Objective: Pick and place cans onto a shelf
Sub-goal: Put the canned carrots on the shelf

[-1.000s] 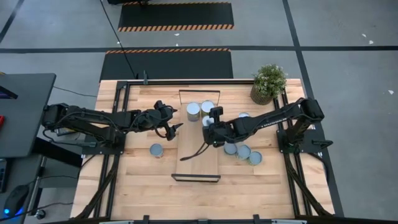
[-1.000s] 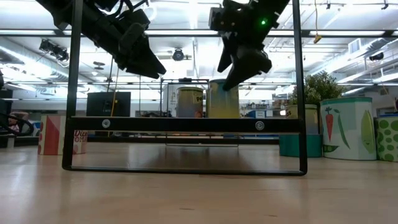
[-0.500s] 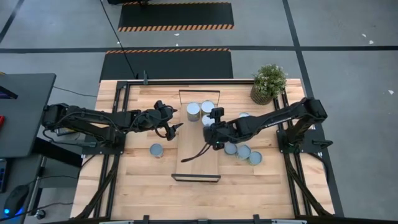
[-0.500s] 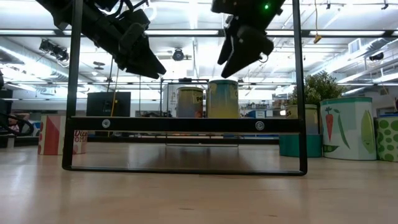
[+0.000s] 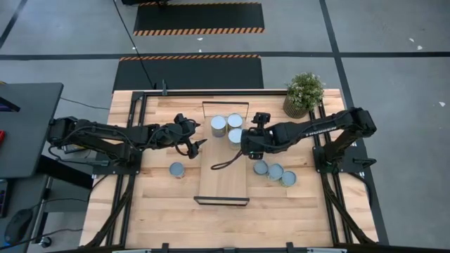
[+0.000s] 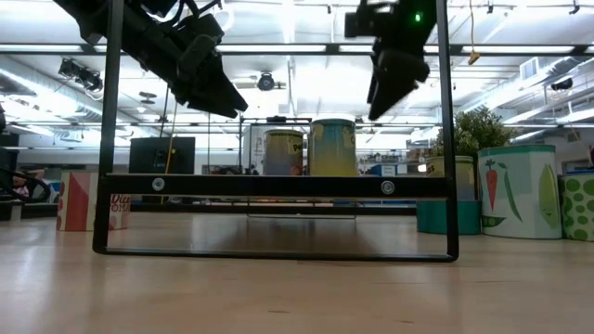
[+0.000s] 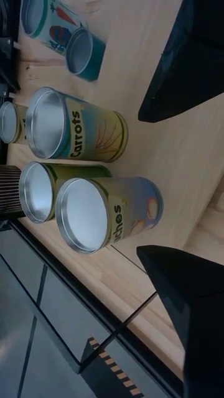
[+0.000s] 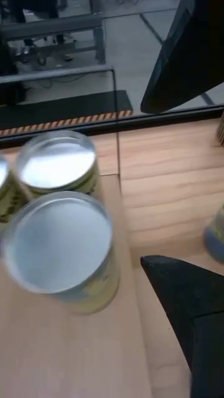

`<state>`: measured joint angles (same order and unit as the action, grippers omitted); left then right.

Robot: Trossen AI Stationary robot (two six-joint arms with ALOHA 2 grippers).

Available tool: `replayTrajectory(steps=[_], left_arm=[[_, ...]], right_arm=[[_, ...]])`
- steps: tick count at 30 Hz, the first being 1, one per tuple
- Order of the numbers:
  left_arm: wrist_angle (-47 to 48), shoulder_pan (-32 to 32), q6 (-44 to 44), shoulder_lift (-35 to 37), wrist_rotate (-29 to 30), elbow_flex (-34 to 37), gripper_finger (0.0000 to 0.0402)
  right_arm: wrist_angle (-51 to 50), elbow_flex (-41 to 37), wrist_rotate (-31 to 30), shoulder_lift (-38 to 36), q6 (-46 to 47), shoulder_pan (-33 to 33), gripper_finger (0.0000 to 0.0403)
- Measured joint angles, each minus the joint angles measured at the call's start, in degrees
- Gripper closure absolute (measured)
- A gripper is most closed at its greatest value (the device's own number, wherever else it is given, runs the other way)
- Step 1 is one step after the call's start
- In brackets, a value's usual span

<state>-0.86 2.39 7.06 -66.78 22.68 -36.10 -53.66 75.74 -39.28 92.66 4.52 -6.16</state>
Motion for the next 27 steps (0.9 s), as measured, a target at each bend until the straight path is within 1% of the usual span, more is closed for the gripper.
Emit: replayTrajectory(steps=[5, 9, 12, 19, 27], left_arm=[[0.05, 0.00, -0.19, 0.00, 0.00, 0.00, 0.0056], [0.13, 0.00, -0.21, 0.00, 0.00, 0.00, 0.0056], [0.18, 0.00, -0.19, 0.00, 0.00, -0.02, 0.0056], [0.20, 0.00, -0.19, 0.00, 0.00, -0.02, 0.0056], [0.17, 0.00, -0.23, 0.00, 0.00, -0.02, 0.0056]], right_arm=[[4.50, -4.68, -0.05, -0.08, -2.58, 3.45, 0.0004], [11.31, -8.12, -0.97, -0.09, -5.98, 5.50, 0.0004], [15.36, -9.02, -2.01, -0.09, -8.11, 6.06, 0.0004], [19.40, -9.13, -2.06, -0.09, -12.00, 4.45, 0.0004], [24.33, -9.13, -1.71, -0.04, -13.48, 2.47, 0.0004]])
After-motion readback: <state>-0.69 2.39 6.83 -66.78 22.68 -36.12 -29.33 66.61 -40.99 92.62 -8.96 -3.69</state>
